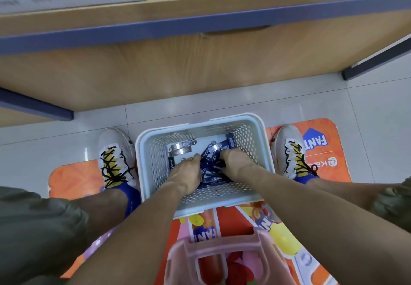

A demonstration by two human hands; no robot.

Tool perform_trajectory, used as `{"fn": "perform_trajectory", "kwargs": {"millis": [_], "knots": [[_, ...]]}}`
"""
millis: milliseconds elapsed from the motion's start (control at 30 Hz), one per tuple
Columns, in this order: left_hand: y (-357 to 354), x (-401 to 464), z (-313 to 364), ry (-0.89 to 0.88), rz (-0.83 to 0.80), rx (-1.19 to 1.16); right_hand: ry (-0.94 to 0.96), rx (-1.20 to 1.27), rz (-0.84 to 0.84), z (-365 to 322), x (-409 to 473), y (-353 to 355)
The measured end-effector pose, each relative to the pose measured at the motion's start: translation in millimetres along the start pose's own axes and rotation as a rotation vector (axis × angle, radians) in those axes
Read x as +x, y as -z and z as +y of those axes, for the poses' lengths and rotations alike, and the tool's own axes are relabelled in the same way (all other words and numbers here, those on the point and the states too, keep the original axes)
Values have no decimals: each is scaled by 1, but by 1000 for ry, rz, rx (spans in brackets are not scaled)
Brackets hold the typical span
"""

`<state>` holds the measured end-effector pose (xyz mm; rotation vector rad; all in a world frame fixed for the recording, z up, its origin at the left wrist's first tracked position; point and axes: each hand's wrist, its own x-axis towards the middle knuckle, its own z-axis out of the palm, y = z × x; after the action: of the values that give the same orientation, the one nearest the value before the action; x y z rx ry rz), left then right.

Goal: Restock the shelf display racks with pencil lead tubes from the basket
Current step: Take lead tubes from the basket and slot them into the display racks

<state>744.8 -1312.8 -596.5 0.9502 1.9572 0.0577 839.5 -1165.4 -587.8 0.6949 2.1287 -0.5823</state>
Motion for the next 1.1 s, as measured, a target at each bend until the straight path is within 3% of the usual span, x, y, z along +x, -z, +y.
{"fn": "perform_trajectory", "kwargs": {"millis": [133, 300, 367, 500, 733, 1100], "knots": [[12, -7, 7, 96, 38, -334, -16, 226, 1, -2, -7, 12], [22, -6, 27, 405, 106, -1171, -93, 880, 5, -7, -32, 26], [28, -18, 39, 392, 110, -1351, -84, 1061, 6, -12, -48, 32], [45, -46, 62, 251, 87, -1633, -39, 1164, 112, -19, -72, 41], [88, -89, 105, 129, 138, -1701, 40, 1068, 302, -28, -124, 91], [235, -173, 171, -191, 276, -1593, 399, 1105, 336, -29, -247, 265]]}}
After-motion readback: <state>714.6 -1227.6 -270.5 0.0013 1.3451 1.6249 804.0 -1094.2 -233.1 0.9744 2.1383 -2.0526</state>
